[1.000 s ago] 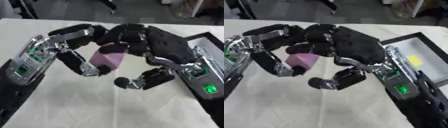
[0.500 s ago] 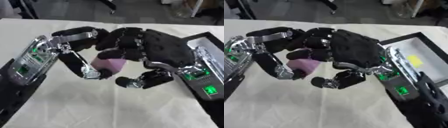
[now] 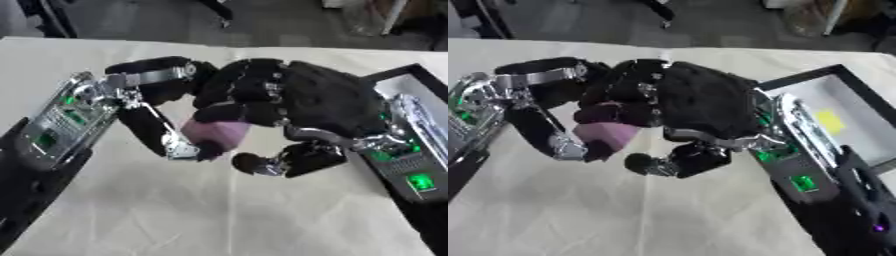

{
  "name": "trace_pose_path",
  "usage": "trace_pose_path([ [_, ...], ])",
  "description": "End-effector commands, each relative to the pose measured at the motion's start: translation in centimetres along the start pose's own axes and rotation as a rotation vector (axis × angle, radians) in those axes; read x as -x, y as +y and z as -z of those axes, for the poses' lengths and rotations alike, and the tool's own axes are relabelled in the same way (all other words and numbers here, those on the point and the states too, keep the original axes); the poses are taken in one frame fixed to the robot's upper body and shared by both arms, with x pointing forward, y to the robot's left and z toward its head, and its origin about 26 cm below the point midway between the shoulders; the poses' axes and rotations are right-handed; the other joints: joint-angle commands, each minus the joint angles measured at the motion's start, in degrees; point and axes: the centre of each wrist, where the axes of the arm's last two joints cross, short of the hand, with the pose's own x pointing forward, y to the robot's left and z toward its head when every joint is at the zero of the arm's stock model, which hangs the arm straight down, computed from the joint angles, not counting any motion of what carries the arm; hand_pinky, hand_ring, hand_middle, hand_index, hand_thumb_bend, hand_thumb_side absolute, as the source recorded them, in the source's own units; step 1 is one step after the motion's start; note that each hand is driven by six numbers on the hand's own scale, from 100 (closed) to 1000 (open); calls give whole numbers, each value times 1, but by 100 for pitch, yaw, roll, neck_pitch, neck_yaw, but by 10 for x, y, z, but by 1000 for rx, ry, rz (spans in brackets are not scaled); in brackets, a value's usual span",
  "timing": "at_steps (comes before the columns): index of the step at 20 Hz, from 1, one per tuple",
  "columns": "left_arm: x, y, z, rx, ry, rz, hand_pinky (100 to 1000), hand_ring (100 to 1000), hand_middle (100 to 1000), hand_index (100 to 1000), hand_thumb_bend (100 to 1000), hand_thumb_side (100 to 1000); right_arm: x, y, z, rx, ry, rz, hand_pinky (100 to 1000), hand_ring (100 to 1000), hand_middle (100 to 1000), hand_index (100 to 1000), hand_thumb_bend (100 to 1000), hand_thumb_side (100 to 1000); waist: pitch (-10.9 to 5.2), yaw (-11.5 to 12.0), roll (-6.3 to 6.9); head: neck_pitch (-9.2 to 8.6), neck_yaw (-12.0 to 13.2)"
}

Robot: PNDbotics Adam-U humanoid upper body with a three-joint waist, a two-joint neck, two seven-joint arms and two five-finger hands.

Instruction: Pick up the objects with one hand, pass them to the other hand, and then place them into the box on the other side of the table.

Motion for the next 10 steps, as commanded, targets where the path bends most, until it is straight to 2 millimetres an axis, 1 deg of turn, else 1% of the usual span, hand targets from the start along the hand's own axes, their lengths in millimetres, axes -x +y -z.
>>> trace_pose_path([
  [1, -21, 6, 8, 31, -66, 50, 714, 466, 409, 582, 100, 113, 3, 2, -1, -35, 24, -13, 851, 837, 773, 910, 223, 106, -168, 0, 91, -10, -2],
  [5, -23, 5, 10, 43, -73, 51, 714, 468, 411, 584, 100, 113, 2, 3, -1, -36, 32, -16, 845, 823, 735, 885, 174, 100, -168, 4, 93, -10, 0],
  [10, -26, 5, 12, 53, -81, 51, 714, 469, 411, 584, 100, 111, 2, 3, -2, -31, 41, -27, 839, 812, 719, 875, 157, 100, -174, 9, 99, -10, -1],
])
